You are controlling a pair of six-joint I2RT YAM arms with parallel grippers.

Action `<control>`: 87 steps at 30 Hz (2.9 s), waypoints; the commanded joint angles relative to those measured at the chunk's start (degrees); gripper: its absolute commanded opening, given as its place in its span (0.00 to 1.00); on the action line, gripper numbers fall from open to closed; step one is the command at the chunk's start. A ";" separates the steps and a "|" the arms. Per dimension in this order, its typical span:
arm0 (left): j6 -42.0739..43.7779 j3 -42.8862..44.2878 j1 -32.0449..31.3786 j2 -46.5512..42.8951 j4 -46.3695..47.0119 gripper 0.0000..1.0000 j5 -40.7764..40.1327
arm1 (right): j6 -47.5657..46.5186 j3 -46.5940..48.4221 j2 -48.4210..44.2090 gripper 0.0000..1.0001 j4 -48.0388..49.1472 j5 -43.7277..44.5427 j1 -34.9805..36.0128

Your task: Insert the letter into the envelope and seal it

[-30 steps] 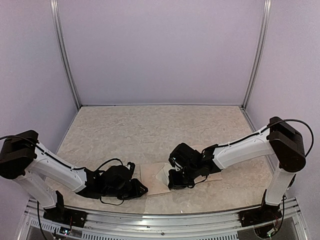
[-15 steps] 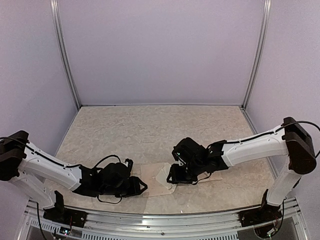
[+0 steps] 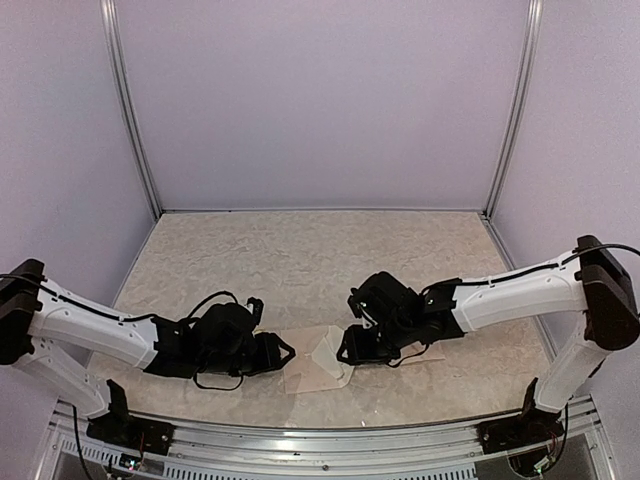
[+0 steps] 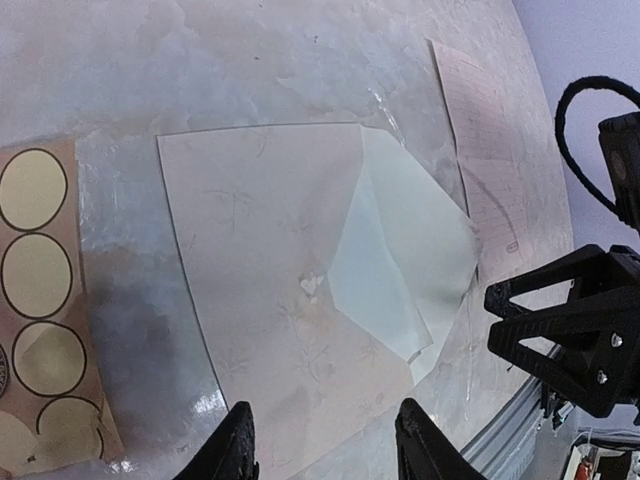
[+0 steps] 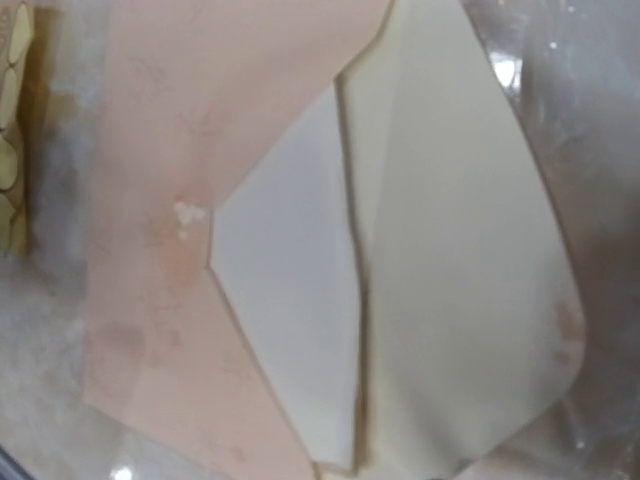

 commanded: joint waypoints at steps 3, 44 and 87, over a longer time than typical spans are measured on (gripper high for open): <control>2.24 -1.83 3.33 1.19 4.14 0.45 3.57 | -0.70 0.53 1.09 0.50 -1.63 1.60 -2.77; 10.60 -4.91 6.05 -30.89 0.65 0.79 3.76 | -14.88 5.31 -13.21 0.00 17.47 -23.49 -6.89; 15.57 5.29 0.92 -30.53 6.66 0.00 5.58 | -23.00 5.53 -35.66 0.44 12.94 -20.77 -3.95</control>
